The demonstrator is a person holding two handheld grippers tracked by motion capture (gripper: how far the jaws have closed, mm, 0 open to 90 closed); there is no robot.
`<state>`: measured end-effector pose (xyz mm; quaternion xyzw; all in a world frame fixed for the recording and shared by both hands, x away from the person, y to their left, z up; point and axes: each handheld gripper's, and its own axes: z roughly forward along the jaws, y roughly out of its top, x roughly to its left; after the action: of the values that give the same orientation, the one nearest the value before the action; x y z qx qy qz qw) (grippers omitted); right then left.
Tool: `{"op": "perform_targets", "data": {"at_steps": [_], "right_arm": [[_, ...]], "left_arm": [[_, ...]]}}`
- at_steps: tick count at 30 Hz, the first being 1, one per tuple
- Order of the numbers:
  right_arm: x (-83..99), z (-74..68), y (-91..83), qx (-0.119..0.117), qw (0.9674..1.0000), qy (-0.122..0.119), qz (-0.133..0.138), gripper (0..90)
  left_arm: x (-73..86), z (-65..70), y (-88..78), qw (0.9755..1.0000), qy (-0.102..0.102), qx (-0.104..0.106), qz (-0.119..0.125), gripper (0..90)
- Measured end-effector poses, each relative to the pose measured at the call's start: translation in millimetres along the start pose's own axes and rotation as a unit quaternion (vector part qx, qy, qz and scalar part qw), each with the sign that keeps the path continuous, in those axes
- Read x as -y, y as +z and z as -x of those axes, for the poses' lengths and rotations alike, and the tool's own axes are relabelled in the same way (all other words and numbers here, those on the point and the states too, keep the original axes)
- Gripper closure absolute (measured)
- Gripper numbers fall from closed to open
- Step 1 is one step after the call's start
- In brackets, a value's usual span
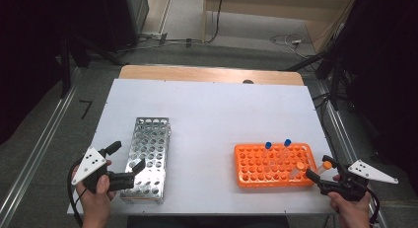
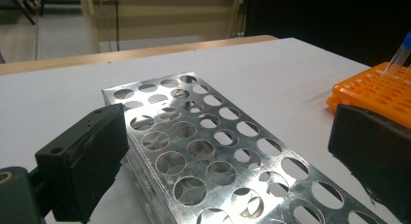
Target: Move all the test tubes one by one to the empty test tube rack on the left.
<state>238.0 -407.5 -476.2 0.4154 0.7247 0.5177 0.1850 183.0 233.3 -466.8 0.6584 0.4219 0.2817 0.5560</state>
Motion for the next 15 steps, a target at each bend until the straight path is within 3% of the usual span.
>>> {"op": "perform_targets", "data": {"at_steps": [4,9,15], "right_arm": [[2.2,-4.6,0.9,0.021,0.9998,-0.001,-0.006,18.9],[7.8,-5.3,-0.3,0.016,0.9997,-0.006,-0.016,34.6],[12.5,-3.7,-8.2,0.02,0.9998,-0.004,-0.009,46.5]], "left_arm": [[-0.5,-0.5,-0.3,1.0,0.0,0.0,0.0,0.7],[-0.6,0.4,0.1,1.0,0.002,0.0,0.0,0.7],[-0.2,-0.4,2.4,1.0,-0.001,0.001,-0.002,0.7]]}}
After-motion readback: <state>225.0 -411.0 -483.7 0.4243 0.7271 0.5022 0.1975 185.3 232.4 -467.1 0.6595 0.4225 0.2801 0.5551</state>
